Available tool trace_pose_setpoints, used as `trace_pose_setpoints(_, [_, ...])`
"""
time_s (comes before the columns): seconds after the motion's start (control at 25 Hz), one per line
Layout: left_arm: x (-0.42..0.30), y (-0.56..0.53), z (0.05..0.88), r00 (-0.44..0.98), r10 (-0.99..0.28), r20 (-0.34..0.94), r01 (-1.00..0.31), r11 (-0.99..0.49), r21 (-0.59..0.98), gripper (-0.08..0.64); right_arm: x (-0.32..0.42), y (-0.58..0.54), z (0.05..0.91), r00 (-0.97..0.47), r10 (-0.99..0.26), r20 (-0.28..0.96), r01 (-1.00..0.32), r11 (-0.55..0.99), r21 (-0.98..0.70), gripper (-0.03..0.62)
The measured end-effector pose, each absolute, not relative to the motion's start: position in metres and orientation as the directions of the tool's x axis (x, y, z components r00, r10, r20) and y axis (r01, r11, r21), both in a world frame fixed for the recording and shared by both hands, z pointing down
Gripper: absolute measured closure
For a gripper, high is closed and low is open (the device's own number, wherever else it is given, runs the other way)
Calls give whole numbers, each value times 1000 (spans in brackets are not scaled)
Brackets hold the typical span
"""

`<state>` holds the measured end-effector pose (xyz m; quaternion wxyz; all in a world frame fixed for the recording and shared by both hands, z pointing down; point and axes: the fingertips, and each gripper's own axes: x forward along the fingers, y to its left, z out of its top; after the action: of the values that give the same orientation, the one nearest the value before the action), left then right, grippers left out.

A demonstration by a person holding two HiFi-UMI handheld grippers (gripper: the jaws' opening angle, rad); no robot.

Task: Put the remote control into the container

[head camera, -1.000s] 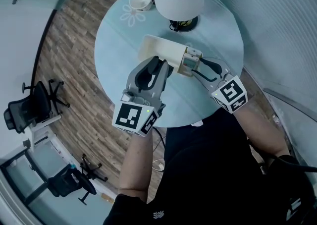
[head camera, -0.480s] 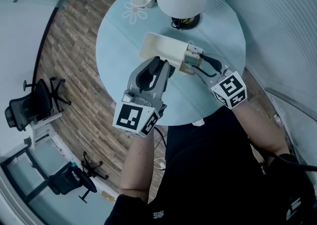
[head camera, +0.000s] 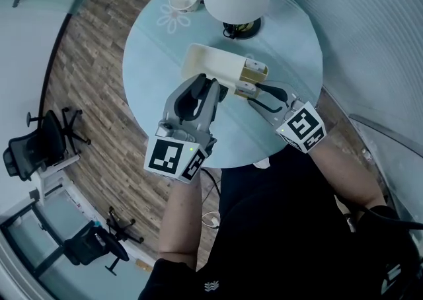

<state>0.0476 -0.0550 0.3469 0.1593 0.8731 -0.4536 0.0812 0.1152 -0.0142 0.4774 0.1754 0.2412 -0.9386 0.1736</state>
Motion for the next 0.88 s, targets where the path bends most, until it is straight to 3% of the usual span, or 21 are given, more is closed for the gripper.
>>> trace_pose_setpoints(0.32, [55, -65, 331, 613, -749, 252, -790, -582, 192, 465, 92, 27, 471, -866, -286, 410, -405, 882, -241, 429])
trace_pose_setpoints(0.48, [75, -67, 333, 668, -707, 234, -744, -635, 208, 465, 99, 23, 464, -866, -312, 392, -425, 872, -244, 426])
trace_pose_setpoints(0.72, [109, -55, 332, 833, -524, 176, -553, -789, 267, 465, 129, -7, 428, -864, -393, 313, -471, 852, -230, 425])
trace_pose_setpoints(0.88, [132, -40, 324, 911, -388, 138, -412, -862, 296, 465, 134, -11, 404, -904, -332, 270, -385, 906, -175, 423])
